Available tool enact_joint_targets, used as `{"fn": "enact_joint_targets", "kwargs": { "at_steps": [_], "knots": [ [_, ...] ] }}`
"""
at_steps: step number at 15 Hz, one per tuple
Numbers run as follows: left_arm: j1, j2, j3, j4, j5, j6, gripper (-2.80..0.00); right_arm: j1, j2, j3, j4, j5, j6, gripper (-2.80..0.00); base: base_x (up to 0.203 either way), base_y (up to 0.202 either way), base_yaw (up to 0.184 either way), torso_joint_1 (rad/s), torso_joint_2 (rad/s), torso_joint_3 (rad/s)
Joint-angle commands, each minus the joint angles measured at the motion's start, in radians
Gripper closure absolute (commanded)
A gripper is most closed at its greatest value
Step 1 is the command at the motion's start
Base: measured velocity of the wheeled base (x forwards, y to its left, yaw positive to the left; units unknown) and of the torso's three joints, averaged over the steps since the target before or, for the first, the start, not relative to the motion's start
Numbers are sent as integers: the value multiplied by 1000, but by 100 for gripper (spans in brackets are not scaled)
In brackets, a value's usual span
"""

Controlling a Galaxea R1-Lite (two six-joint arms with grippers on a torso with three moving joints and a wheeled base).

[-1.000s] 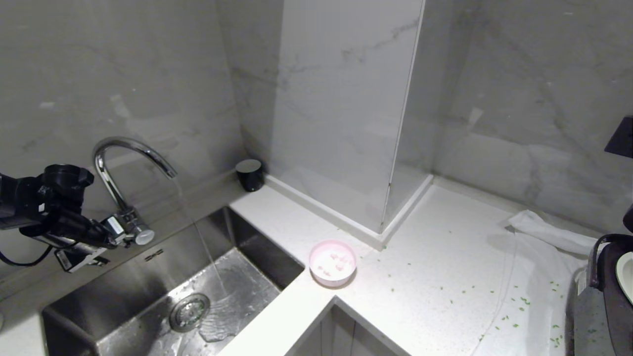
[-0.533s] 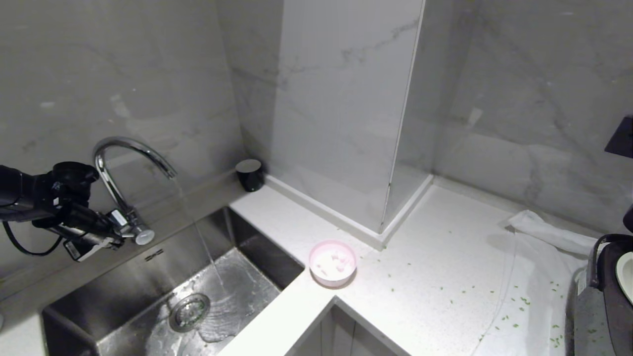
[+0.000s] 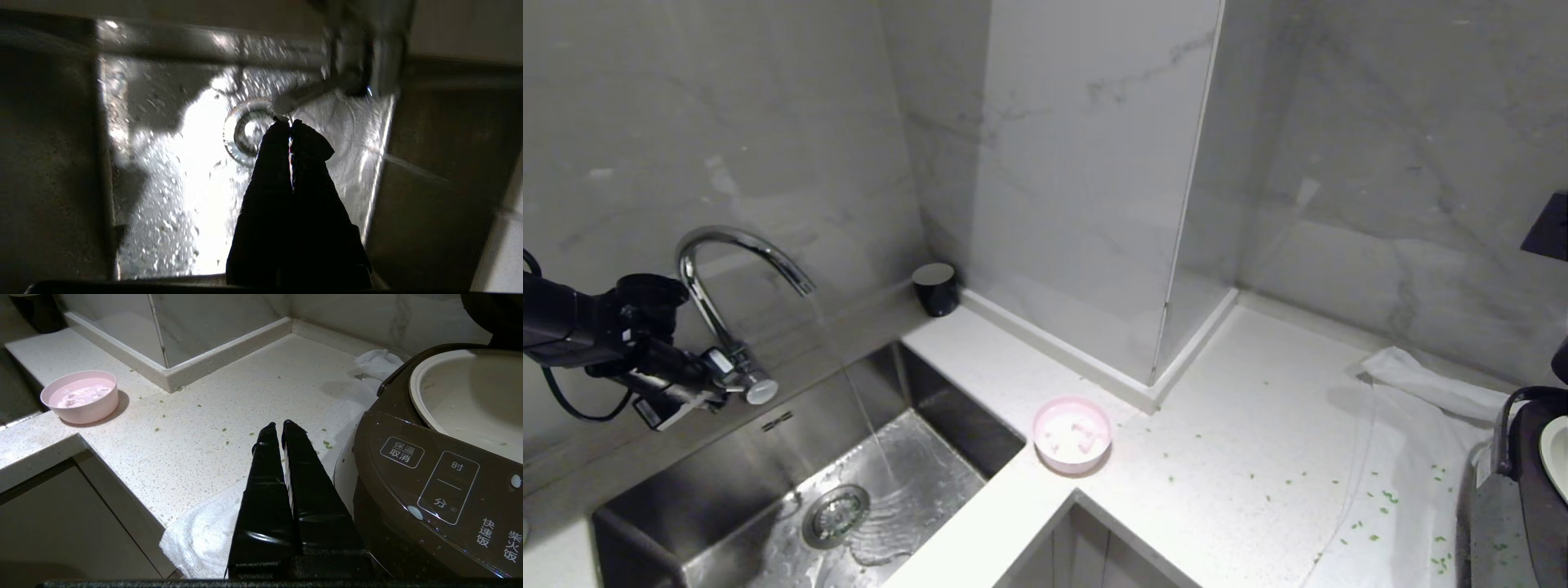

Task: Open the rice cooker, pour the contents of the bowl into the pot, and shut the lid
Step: Turn off the tap

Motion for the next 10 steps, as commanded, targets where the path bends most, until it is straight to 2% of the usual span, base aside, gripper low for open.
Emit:
{"fn": "enact_joint_targets", "kwargs": {
  "at_steps": [1,10],
  "knots": [
    [14,27,-23,2,0,-15,0,0,1,0,1,0,0,0,0,0,0,0,0,0],
    [41,53,-101,5,5,-24,0,0,1,0,1,0,0,0,0,0,0,0,0,0]
  ]
}}
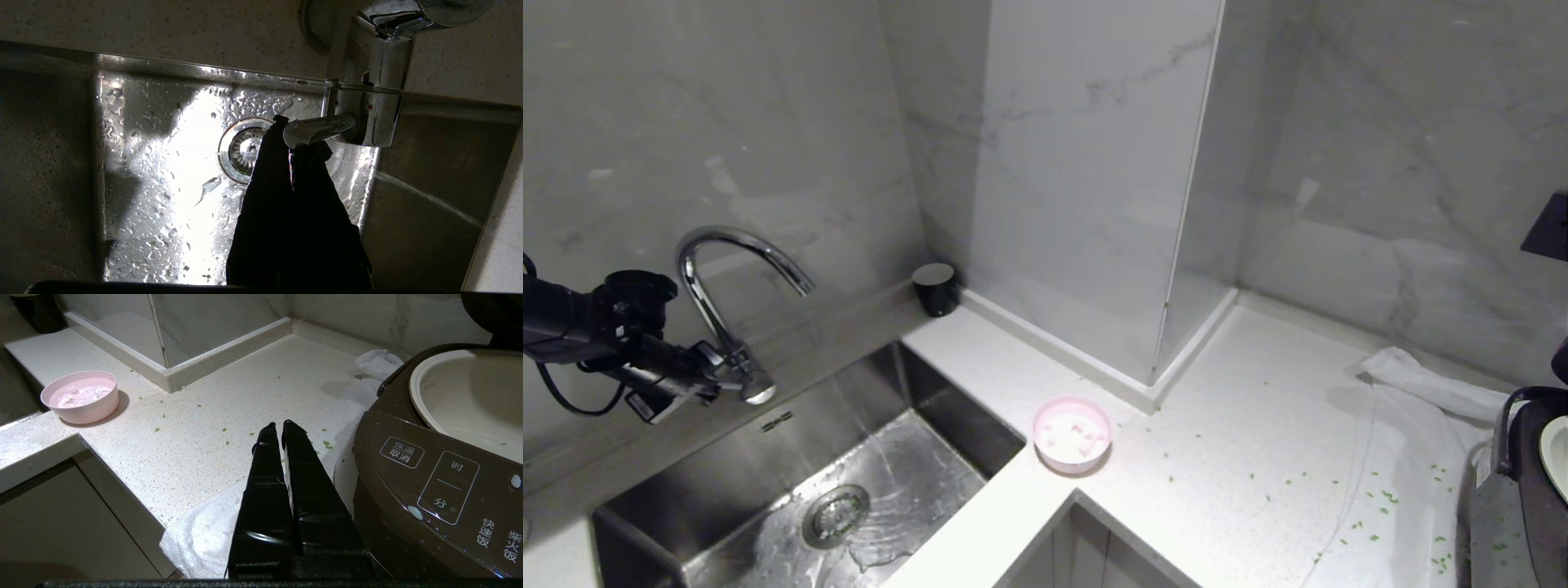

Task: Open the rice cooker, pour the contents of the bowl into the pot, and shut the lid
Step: Turn off the tap, then pick up the bowl on the table

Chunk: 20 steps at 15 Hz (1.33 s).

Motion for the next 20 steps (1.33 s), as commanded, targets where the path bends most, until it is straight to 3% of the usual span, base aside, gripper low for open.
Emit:
{"fn": "enact_joint_targets", "kwargs": {
  "at_steps": [1,8,11,14,20],
  "knots": [
    [6,8,-16,-1,2,-4,0,0,1,0,1,0,0,0,0,0,0,0,0,0],
    [-4,-29,15,26,-4,-10,0,0,0,0,1,0,0,0,0,0,0,0,0,0],
    [-29,-113,98,25,-20,-6,0,0,1,0,1,0,0,0,0,0,0,0,0,0],
    [-95,-215,192,24,-63,-5,0,0,1,0,1,0,0,0,0,0,0,0,0,0],
    [-253,-270,262,25,-70,-6,0,0,1,0,1,0,0,0,0,0,0,0,0,0]
  ]
}}
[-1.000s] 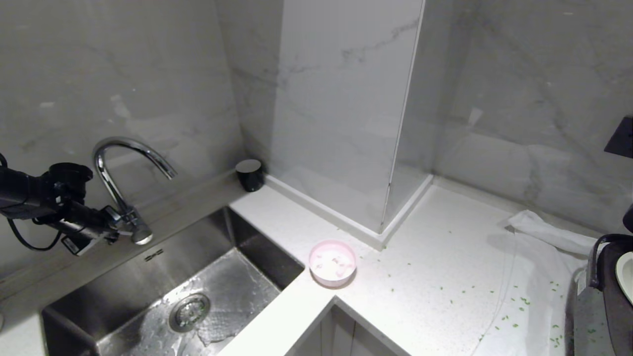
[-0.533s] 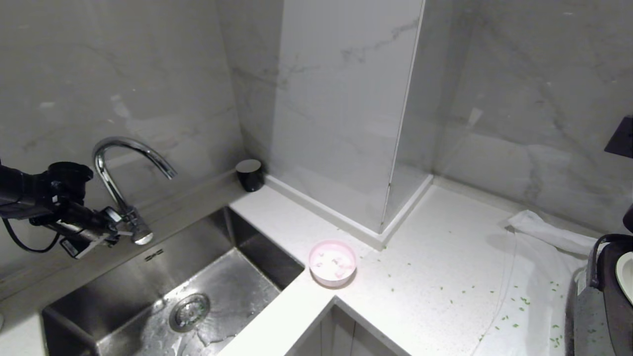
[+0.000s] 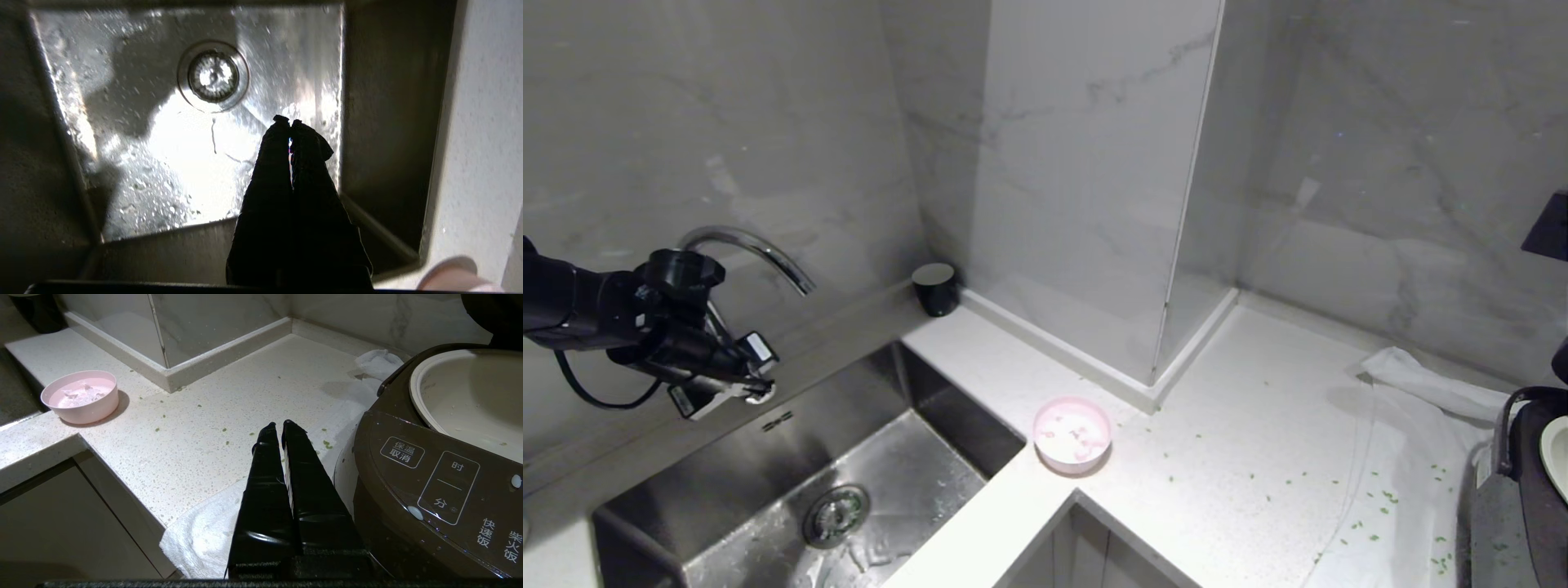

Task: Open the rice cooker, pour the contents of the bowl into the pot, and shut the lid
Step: Pick up the bowl on the table

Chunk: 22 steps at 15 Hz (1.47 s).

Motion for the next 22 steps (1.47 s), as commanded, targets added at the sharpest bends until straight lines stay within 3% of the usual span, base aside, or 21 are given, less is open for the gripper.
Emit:
{"fn": "enact_joint_targets", "kwargs": {
  "at_steps": [1,8,12,18,22],
  "knots": [
    [-83,-29,29,1,-1,-4,0,0,1,0,1,0,0,0,0,0,0,0,0,0],
    [-382,-18,22,3,4,2,0,1,1,0,1,0,0,0,0,0,0,0,0,0],
    [-500,12,-35,1,12,4,0,0,1,0,1,0,0,0,0,0,0,0,0,0],
    [-588,-46,50,1,12,-1,0,0,1,0,1,0,0,0,0,0,0,0,0,0],
    [-616,-242,134,-6,20,1,0,0,1,0,1,0,0,0,0,0,0,0,0,0]
  ]
}}
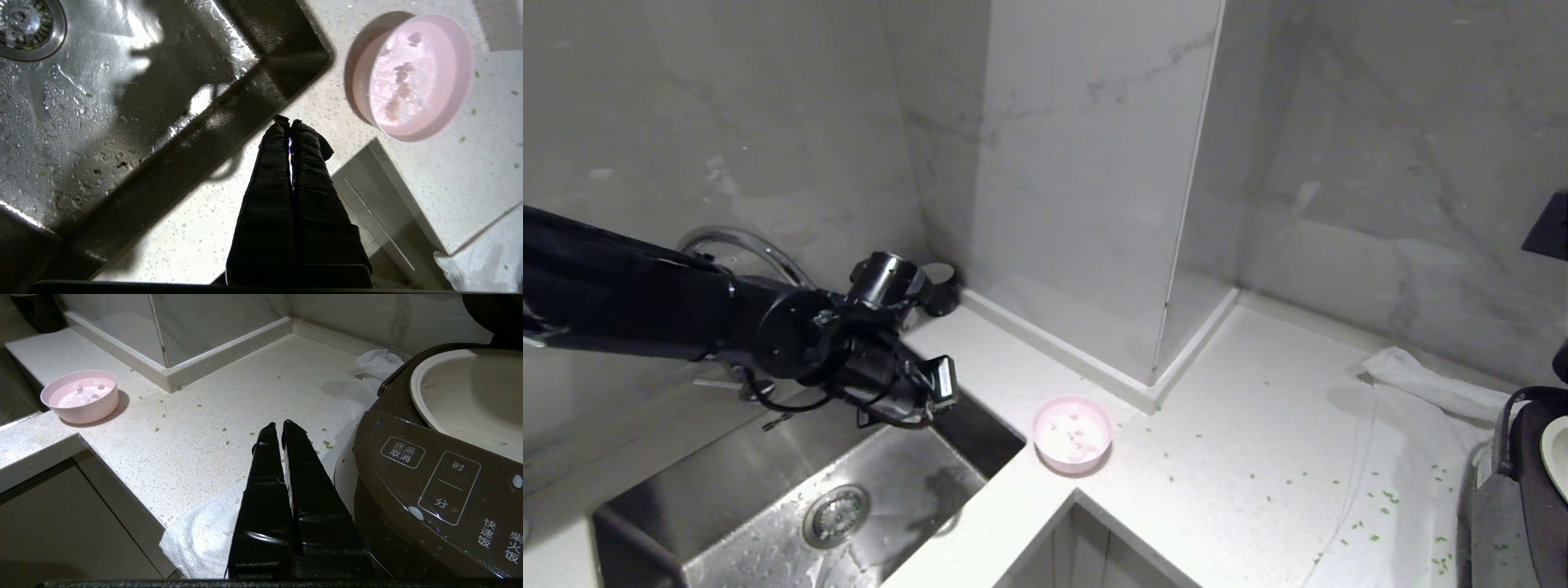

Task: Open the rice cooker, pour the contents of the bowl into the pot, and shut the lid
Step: Pick up the bowl on the table

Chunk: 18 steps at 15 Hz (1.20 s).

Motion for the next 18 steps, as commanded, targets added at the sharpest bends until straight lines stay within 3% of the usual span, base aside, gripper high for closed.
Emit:
{"fn": "enact_joint_targets", "kwargs": {
  "at_steps": [1,3,4,6,8,11,15,18],
  "knots": [
    [-27,-190,76,-14,14,-1,0,0,0,0,1,1,0,0,0,0,0,0,0,0],
    [-78,-334,201,-85,92,4,0,0,0,0,1,1,0,0,0,0,0,0,0,0],
    [-107,-399,283,-140,161,14,0,0,1,0,1,1,0,0,0,0,0,0,0,0],
    [-143,-529,411,-239,301,72,0,0,1,0,1,1,0,0,0,0,0,0,0,0],
    [-146,-672,470,-280,372,129,0,0,1,0,1,1,0,0,0,0,0,0,0,0],
    [-63,-893,510,-262,407,232,0,0,1,0,1,1,0,0,0,0,0,0,0,0],
    [94,-1156,518,-146,418,349,0,0,1,0,1,1,0,0,0,0,0,0,0,0],
    [181,-1295,518,-80,418,481,0,0,0,0,1,1,0,0,0,0,0,0,0,0]
  ]
}}
